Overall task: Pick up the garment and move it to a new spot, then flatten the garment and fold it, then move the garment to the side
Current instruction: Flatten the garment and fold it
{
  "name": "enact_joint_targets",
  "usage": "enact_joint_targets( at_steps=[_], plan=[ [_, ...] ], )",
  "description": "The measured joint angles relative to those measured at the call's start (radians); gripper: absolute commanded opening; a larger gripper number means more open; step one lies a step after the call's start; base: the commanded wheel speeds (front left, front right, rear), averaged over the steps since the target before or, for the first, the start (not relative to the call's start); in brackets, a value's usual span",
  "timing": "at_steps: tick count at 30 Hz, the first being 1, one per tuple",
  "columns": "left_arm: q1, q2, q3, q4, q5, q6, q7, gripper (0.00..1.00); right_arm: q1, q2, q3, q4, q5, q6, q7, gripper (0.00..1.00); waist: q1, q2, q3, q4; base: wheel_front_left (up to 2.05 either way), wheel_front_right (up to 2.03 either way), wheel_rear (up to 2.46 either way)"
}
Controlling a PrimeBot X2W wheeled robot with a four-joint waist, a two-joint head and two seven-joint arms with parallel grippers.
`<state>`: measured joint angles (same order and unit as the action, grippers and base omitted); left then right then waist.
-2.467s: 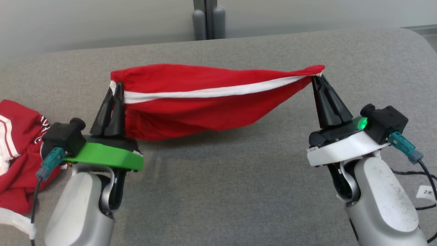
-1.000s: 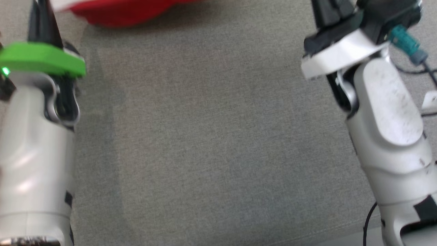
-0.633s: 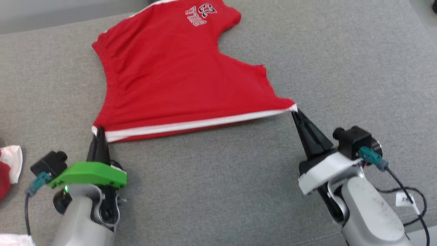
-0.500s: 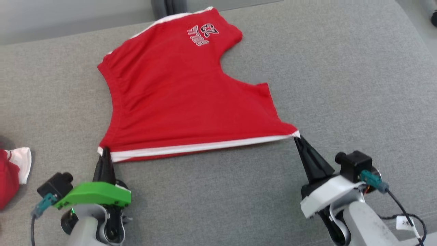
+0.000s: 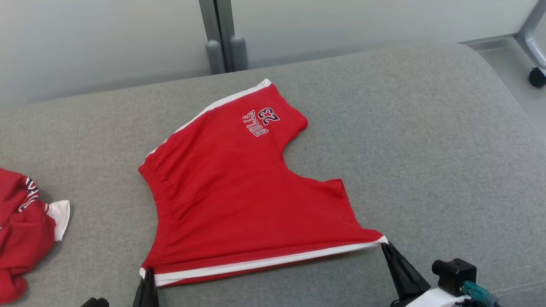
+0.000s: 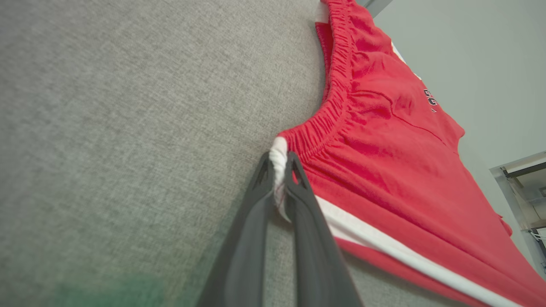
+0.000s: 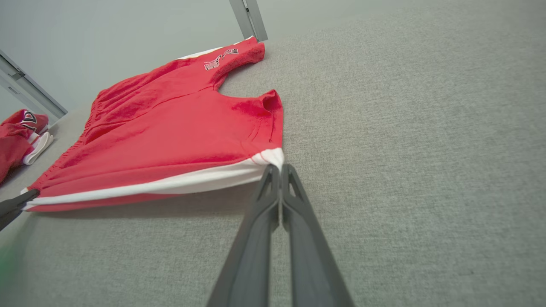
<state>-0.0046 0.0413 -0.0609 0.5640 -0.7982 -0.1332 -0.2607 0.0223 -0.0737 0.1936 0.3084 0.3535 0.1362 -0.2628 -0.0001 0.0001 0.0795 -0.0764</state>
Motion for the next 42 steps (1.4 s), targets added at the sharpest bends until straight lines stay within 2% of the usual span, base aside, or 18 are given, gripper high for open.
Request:
enact_joint_targets(
  at_steps=[6, 11, 19, 31, 42],
  plan=[
    [0.048, -0.001, -0.002, -0.058, -0.006, 0.000, 0.000, 0.00, 0.032, 0.001, -0.008, -0.023, 0.008, 0.000, 0.000, 0.00, 0.0000, 0.0000, -0.047, 0.012, 0.00, 0.00, 0.00],
    [0.051, -0.001, -0.006, -0.125, -0.006, 0.000, 0.000, 0.00, 0.003, 0.002, -0.025, -0.055, 0.003, 0.000, 0.000, 0.00, 0.0000, 0.0000, -0.037, 0.023, 0.00, 0.00, 0.00],
    [-0.106, 0.003, -0.029, -0.181, -0.018, 0.001, 0.000, 0.00, -0.238, 0.002, -0.033, -0.059, -0.036, -0.003, 0.000, 0.00, 0.0000, 0.0000, 0.060, 0.037, 0.00, 0.00, 0.00],
    [-0.381, 0.006, -0.039, -0.132, -0.034, 0.001, -0.002, 0.00, -0.695, -0.016, 0.048, 0.143, -0.127, -0.005, -0.002, 0.00, 0.0000, 0.0000, 0.237, 0.079, 0.00, 0.00, 0.00],
    [-0.516, 0.006, -0.072, -0.090, -0.044, 0.001, -0.002, 0.00, -0.968, -0.004, 0.053, 0.354, -0.216, -0.005, -0.002, 0.00, 0.0001, 0.0000, 0.364, 0.140, 0.00, 0.00, 0.00]
  ],
)
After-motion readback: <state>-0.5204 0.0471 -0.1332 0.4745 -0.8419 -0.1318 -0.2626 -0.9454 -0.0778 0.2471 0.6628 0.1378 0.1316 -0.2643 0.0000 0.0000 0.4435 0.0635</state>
